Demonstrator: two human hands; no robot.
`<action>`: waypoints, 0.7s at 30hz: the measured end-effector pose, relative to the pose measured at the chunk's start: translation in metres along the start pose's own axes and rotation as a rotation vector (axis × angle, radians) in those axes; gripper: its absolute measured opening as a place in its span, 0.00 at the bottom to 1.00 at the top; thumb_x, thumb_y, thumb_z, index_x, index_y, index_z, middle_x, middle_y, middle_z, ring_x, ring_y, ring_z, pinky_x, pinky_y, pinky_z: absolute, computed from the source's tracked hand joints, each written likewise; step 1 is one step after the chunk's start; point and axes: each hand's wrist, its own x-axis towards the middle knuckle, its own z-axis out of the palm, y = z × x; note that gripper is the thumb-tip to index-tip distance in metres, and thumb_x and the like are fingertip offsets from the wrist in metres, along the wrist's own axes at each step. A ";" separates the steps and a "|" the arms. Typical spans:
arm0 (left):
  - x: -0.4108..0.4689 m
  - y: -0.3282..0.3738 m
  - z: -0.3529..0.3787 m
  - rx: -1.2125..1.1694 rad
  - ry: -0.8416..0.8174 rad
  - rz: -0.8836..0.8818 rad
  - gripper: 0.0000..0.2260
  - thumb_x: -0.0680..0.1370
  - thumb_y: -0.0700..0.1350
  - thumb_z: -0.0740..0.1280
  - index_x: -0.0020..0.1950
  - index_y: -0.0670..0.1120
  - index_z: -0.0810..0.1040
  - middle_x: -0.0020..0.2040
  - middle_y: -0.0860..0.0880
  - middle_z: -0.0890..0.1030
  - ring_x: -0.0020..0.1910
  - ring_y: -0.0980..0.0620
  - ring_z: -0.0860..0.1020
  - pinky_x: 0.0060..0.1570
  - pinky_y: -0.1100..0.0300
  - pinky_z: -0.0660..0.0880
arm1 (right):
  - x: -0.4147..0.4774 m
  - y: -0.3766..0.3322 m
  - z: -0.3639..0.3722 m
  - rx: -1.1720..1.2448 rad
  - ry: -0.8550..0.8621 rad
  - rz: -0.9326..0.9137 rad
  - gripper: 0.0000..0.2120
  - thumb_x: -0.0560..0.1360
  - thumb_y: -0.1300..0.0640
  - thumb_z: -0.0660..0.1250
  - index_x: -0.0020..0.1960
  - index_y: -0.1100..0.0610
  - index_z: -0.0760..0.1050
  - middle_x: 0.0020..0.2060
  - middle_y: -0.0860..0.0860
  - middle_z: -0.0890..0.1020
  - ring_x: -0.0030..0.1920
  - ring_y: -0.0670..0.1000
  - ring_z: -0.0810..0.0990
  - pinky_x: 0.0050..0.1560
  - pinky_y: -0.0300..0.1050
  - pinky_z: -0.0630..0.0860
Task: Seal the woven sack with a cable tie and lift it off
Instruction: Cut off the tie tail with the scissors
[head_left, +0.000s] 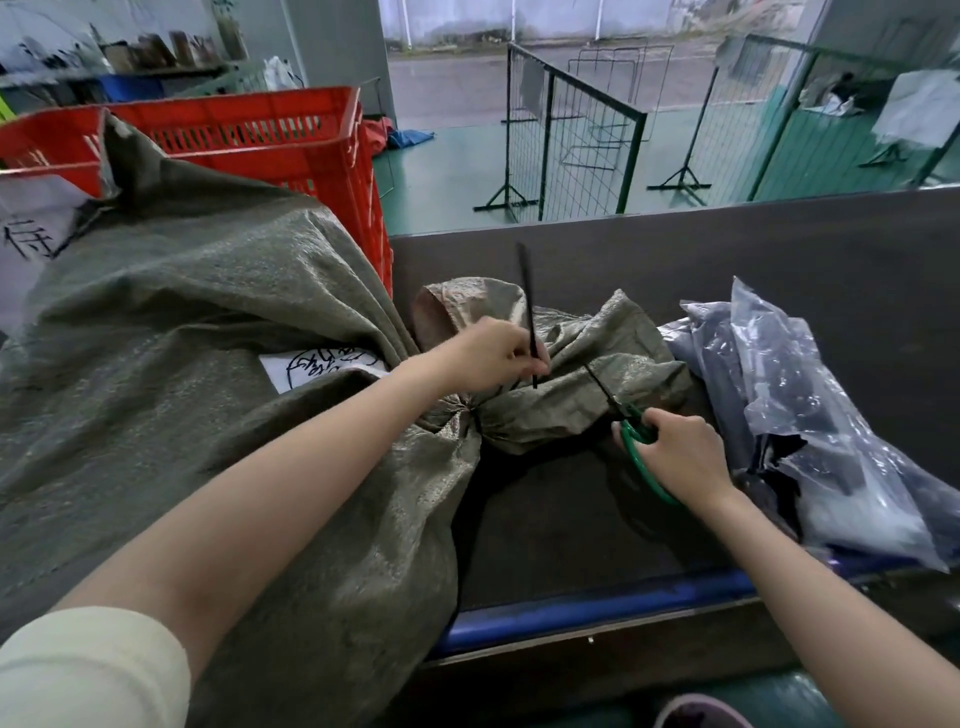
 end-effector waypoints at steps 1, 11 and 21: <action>0.003 0.005 0.009 0.043 -0.060 0.038 0.09 0.77 0.45 0.65 0.54 0.46 0.82 0.45 0.49 0.84 0.40 0.58 0.80 0.52 0.61 0.75 | -0.006 0.007 0.001 0.015 0.005 0.058 0.20 0.72 0.43 0.66 0.40 0.61 0.78 0.40 0.64 0.84 0.47 0.65 0.81 0.42 0.50 0.73; 0.039 0.052 0.107 0.367 -0.280 0.163 0.18 0.74 0.40 0.61 0.62 0.48 0.77 0.60 0.42 0.80 0.59 0.40 0.77 0.56 0.53 0.75 | -0.046 0.053 0.001 -0.017 -0.191 0.512 0.23 0.73 0.44 0.64 0.52 0.64 0.80 0.52 0.62 0.82 0.55 0.62 0.79 0.52 0.48 0.75; 0.060 0.066 0.144 0.251 -0.367 -0.074 0.20 0.74 0.38 0.60 0.66 0.37 0.70 0.65 0.38 0.74 0.65 0.40 0.72 0.63 0.52 0.72 | -0.032 0.047 0.004 0.076 -0.306 0.633 0.21 0.71 0.50 0.69 0.56 0.65 0.76 0.56 0.62 0.81 0.58 0.61 0.78 0.53 0.46 0.75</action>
